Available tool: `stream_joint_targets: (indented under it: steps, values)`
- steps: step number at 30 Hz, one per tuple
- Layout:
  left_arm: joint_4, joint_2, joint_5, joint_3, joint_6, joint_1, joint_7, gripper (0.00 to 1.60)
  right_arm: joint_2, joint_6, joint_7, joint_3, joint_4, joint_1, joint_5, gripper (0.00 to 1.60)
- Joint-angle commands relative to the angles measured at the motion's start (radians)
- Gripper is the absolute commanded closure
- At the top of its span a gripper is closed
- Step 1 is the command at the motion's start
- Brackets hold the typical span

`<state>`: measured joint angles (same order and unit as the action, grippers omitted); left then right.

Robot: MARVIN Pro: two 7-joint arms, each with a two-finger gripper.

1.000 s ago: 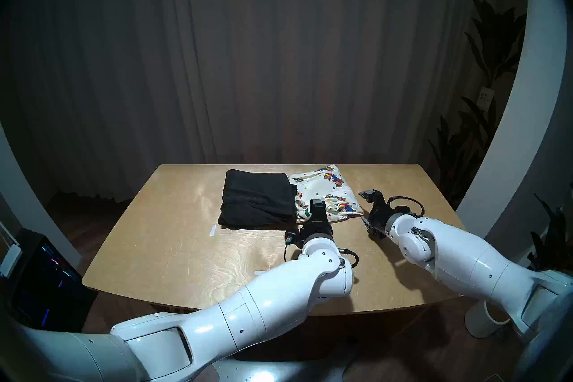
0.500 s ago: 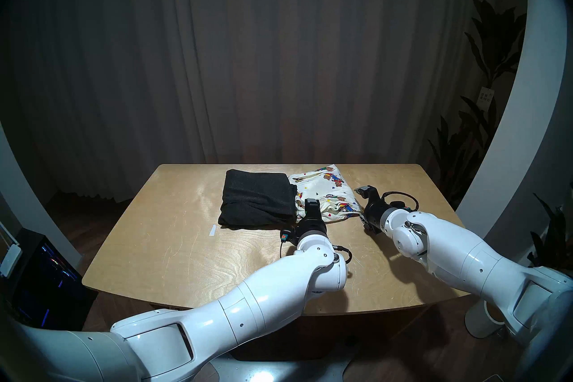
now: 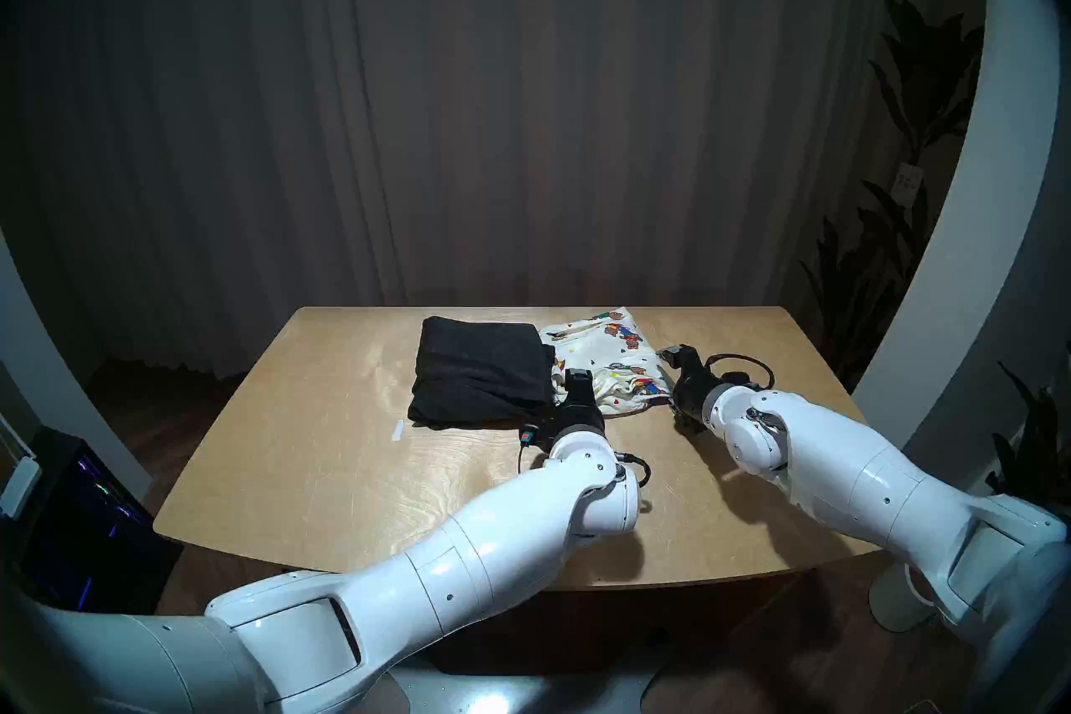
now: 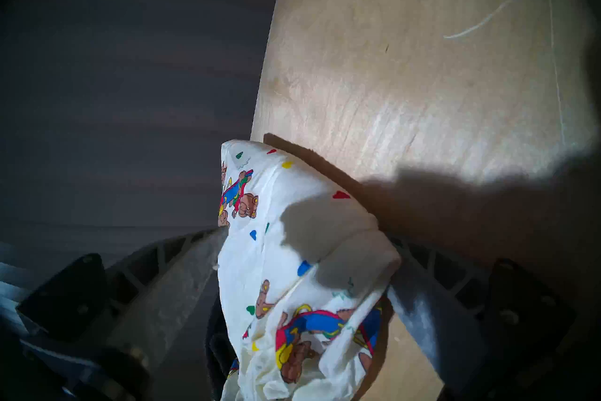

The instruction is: Fold pants twice and stack them

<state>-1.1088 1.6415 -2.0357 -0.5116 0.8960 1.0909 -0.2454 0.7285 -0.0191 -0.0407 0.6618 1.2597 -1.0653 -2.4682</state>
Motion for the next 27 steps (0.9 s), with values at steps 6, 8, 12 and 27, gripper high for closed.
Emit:
stream_joint_targets:
  steps: [6,8,12,27]
  values:
    - [0.08,0.035,-0.018,-0.041,-0.059,-0.057,0.021,0.0,0.071,0.0,-0.026,-0.026,-0.044,0.014,0.013,0.0]
    - [0.1,0.044,-0.022,-0.046,-0.072,-0.065,0.025,0.0,0.082,0.002,-0.027,-0.029,-0.059,0.02,0.016,0.0]
    - [0.147,0.065,-0.036,-0.058,-0.099,-0.076,0.042,0.0,0.108,0.009,-0.033,-0.035,-0.095,0.035,0.022,0.0]
    - [0.282,0.131,-0.08,-0.094,-0.17,-0.099,0.107,0.0,0.164,0.031,-0.035,-0.048,-0.191,0.065,0.034,0.0]
